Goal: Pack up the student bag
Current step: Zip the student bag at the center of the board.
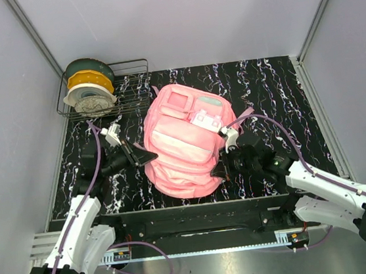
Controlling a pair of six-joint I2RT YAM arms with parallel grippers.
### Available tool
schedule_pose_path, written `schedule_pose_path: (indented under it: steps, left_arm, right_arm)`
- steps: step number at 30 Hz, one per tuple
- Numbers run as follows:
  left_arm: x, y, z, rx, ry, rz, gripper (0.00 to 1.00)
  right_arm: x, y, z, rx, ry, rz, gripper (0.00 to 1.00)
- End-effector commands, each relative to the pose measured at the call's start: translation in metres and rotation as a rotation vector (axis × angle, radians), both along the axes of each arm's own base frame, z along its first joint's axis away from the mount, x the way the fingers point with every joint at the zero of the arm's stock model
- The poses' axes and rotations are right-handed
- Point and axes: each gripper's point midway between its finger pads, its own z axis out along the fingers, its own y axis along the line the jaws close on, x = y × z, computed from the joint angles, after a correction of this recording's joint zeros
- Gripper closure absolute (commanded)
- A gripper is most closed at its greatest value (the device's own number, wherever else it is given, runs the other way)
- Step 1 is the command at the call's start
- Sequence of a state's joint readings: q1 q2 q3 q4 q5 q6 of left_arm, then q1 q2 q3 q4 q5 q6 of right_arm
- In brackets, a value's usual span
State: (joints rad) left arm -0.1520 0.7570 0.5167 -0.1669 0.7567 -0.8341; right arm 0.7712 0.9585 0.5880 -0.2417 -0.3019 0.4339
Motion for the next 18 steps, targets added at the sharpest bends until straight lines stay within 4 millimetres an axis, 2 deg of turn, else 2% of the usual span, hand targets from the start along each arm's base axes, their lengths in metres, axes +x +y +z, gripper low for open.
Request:
schedule_pose_path:
  steps: [1,3,5,6,10,13,14,16,17,18]
  left_arm:
    - [0.004,-0.008,0.068,-0.068,-0.258,-0.076,0.68]
    - [0.003,-0.008,0.067,-0.068,-0.253,-0.079,0.42]
    - [0.003,-0.008,0.064,-0.057,-0.240,-0.075,0.09]
    - [0.004,-0.006,0.065,-0.050,-0.242,-0.055,0.01]
    - [0.002,0.005,0.054,-0.016,-0.218,0.051,0.01]
    - [-0.007,0.008,0.033,-0.001,-0.146,0.107,0.01]
    - [-0.017,0.002,0.022,-0.007,-0.112,0.092,0.01]
    - [-0.016,0.004,0.009,0.017,-0.081,0.154,0.01]
    - [-0.026,-0.002,0.000,0.024,-0.054,0.141,0.01]
    - [-0.020,0.004,-0.007,0.053,-0.046,0.202,0.01]
  right_arm:
    - [0.007,-0.003,0.005,0.000,-0.042,-0.029,1.00]
    - [0.011,-0.006,0.008,-0.011,-0.049,-0.053,1.00]
    - [0.011,-0.006,0.009,-0.021,-0.043,-0.055,1.00]
    - [0.011,-0.005,0.010,-0.017,-0.041,-0.049,1.00]
    - [0.013,0.003,0.017,0.018,-0.040,-0.044,1.00]
    - [0.019,0.004,0.020,0.020,-0.049,-0.061,1.00]
    - [0.020,0.005,0.021,0.019,-0.051,-0.063,1.00]
    - [0.023,0.006,0.024,0.024,-0.057,-0.070,1.00]
    - [0.025,0.007,0.025,0.024,-0.061,-0.074,1.00]
    - [0.025,0.007,0.025,0.025,-0.060,-0.078,1.00]
